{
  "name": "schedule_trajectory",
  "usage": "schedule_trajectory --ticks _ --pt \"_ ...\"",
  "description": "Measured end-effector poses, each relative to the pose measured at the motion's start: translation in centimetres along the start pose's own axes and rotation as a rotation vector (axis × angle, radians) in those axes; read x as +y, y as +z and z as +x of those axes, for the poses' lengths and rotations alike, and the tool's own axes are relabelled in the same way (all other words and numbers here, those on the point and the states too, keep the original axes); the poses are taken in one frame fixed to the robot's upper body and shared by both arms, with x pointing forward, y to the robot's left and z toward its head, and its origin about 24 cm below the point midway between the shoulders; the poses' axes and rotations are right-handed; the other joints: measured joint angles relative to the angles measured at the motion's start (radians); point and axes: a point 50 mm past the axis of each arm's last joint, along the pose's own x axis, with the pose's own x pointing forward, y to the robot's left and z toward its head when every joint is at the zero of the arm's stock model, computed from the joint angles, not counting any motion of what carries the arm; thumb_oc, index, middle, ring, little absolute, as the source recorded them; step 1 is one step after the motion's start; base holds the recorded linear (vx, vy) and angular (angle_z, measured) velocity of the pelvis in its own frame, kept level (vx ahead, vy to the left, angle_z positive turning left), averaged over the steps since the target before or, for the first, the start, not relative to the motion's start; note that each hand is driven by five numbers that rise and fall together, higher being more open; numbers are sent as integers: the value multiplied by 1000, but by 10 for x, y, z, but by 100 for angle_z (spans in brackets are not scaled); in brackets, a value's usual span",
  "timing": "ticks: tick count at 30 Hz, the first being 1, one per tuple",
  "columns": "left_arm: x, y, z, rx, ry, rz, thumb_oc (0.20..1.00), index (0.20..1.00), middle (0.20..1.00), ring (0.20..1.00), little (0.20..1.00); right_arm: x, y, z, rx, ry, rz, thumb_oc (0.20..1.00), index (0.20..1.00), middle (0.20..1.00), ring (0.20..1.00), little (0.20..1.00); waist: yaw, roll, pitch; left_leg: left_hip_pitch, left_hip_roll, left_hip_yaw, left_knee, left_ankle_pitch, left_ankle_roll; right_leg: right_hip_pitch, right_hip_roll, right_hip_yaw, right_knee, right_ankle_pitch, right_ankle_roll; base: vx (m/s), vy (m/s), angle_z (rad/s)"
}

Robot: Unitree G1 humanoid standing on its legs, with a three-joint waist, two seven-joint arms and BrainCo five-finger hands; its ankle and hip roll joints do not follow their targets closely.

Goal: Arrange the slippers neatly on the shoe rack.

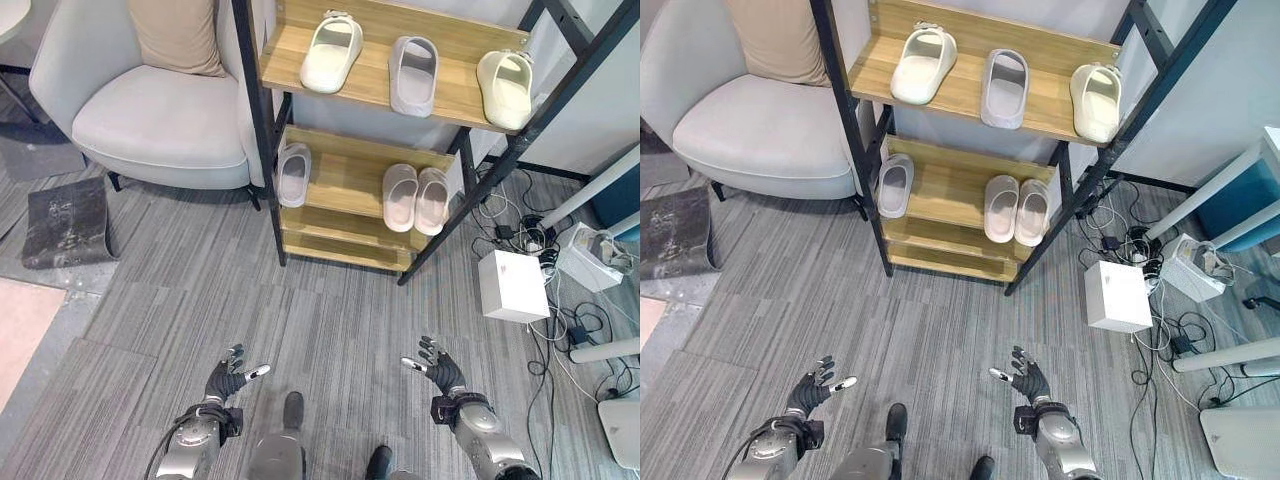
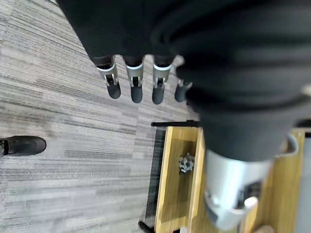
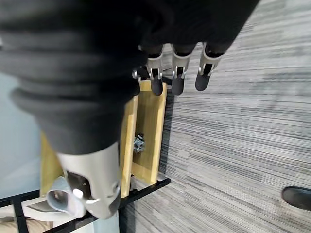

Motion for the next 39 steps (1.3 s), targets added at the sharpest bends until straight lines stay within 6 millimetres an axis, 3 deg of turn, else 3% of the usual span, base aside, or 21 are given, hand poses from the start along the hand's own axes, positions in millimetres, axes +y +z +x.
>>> schedule_trajectory --ticks 3,5,6,7,9,12,15,18,19,21,22,24,25,27,30,31,34,36,37,38,39 --pt "-8 -3 0 8 -21 -6 1000 1000 1000 1000 1000 -2 -2 -1 11 0 -10 1000 1000 1000 1000 1000 -19 26 3 29 15 -3 0 -39 14 -83 -37 -2 248 -20 33 254 213 3" --pt "-10 -6 -2 15 -25 -13 1000 1000 1000 1000 1000 -4 -12 -6 46 -8 -15 1000 1000 1000 1000 1000 -27 35 -1 76 -7 -5 -14 -53 37 -154 -103 1 451 -8 55 281 116 7" --pt "-9 -7 -3 22 -19 -14 1000 1000 1000 1000 1000 -4 -19 -11 61 -6 -12 1000 1000 1000 1000 1000 -38 50 -8 101 -24 -15 -23 -62 52 -213 -124 3 512 -44 79 461 98 -8" --pt "-9 -8 -3 24 -18 -16 1000 1000 1000 1000 1000 -5 -20 -12 66 -9 -11 1000 1000 1000 1000 1000 -41 56 -6 112 -25 -16 -25 -67 59 -230 -124 -13 502 -70 77 431 14 8" --pt "-9 -12 -6 35 -16 -18 1000 1000 1000 1000 1000 -8 -26 -16 81 -21 -5 1000 1000 1000 1000 1000 -62 65 -15 128 -37 -25 -38 -67 68 -231 -111 -86 265 -69 65 334 -64 23" --pt "-9 -19 -7 61 -13 -24 1000 1000 1000 1000 1000 -9 -34 -21 105 -32 2 1000 1000 1000 1000 1000 -82 64 -16 143 -47 -31 -38 -88 65 -254 -84 -85 -26 33 69 433 -91 15" --pt "-11 -20 -8 63 -9 -35 1000 1000 1000 1000 1000 -10 -35 -22 109 -38 3 1000 1000 1000 1000 1000 -93 55 -19 171 -50 -45 -38 -98 52 -275 -87 -107 -138 124 62 323 -27 11" --pt "-11 -20 -8 62 -3 -46 1000 1000 1000 1000 1000 -12 -44 -27 141 -53 12 1000 1000 1000 1000 1000 -98 32 -33 224 -53 -74 -37 -144 13 -228 -68 -108 -138 137 47 477 -23 29" --pt "-11 -21 -8 67 -3 -48 1000 1000 1000 1000 1000 -15 -49 -30 157 -64 15 1000 1000 1000 1000 1000 -110 27 -43 240 -49 -93 -38 -161 -3 -200 -57 -101 -153 182 -3 510 -58 37" --pt "-19 -22 -8 69 -15 -68 1000 1000 1000 1000 1000 -28 -50 -32 166 -110 17 1000 1000 1000 1000 1000 -121 74 -65 259 15 -114 -37 -184 -41 -168 7 -111 -155 196 -40 460 -64 32" --pt "-19 -22 -8 67 -15 -69 1000 1000 1000 1000 1000 -32 -47 -31 157 -119 16 1000 1000 1000 1000 1000 -119 83 -65 266 45 -114 -14 -193 -57 -146 39 -113 -158 213 -110 357 -83 9" --pt "-17 -25 -7 85 -7 -66 1000 1000 1000 1000 1000 -34 -40 -27 132 -129 24 1000 1000 1000 1000 1000 -115 75 -65 242 67 -117 79 -202 -77 -113 65 -122 -170 193 -131 297 -102 0" --pt "-18 -26 -7 89 -5 -68 1000 1000 1000 1000 1000 -36 -35 -25 116 -131 29 1000 1000 1000 1000 1000 -117 66 -66 206 77 -129 195 -215 -106 -89 74 -126 -170 151 -119 212 -97 3" --pt "-20 -26 -6 88 -8 -75 1000 1000 1000 1000 1000 -37 -35 -25 113 -131 28 1000 1000 1000 1000 1000 -104 53 -70 122 82 -148 401 -220 -134 -63 88 -132 -169 127 -149 146 -92 -5" --pt "-23 -19 -2 69 -17 -91 1000 1000 1000 1000 1000 -38 -31 -22 107 -129 29 1000 1000 1000 1000 1000 -69 29 -52 -49 85 -186 680 -193 -219 -41 86 -126 -170 90 -191 118 -32 -3" --pt "-23 -19 -2 72 -18 -91 1000 1000 1000 1000 1000 -39 -30 -22 102 -130 28 1000 1000 1000 1000 1000 -74 27 -48 -79 91 -170 684 -205 -201 -39 86 -128 -171 60 -206 165 -21 8" --pt "-25 -13 0 49 -27 -104 1000 1000 1000 1000 1000 -38 -23 -17 82 -126 27 1000 1000 1000 1000 1000 -56 16 -20 -135 108 -90 513 -209 -167 -24 87 -121 -171 48 -201 263 111 -3" --pt "-24 -13 0 52 -28 -98 1000 1000 1000 1000 1000 -34 -20 -14 71 -120 38 1000 1000 1000 1000 1000 -49 7 1 -105 107 -56 230 -181 -122 0 78 -114 -177 37 -179 205 140 -4" --pt "-25 -14 0 58 -28 -97 1000 1000 1000 1000 1000 -33 -22 -15 78 -115 35 1000 1000 1000 1000 1000 -50 17 4 -100 115 -54 72 -105 -124 11 82 -120 -176 36 -155 177 81 -19" --pt "-26 -16 0 63 -31 -99 1000 1000 1000 1000 1000 -33 -22 -15 78 -112 30 1000 1000 1000 1000 1000 -47 42 9 -100 136 -58 28 -43 -121 33 96 -113 -176 31 -127 159 120 -25" --pt "-27 -19 -2 74 -31 -102 1000 1000 1000 1000 1000 -33 -26 -18 91 -112 29 1000 1000 1000 1000 1000 -42 62 3 -94 145 -56 41 72 -98 45 100 -109 -177 21 -94 205 177 -19"
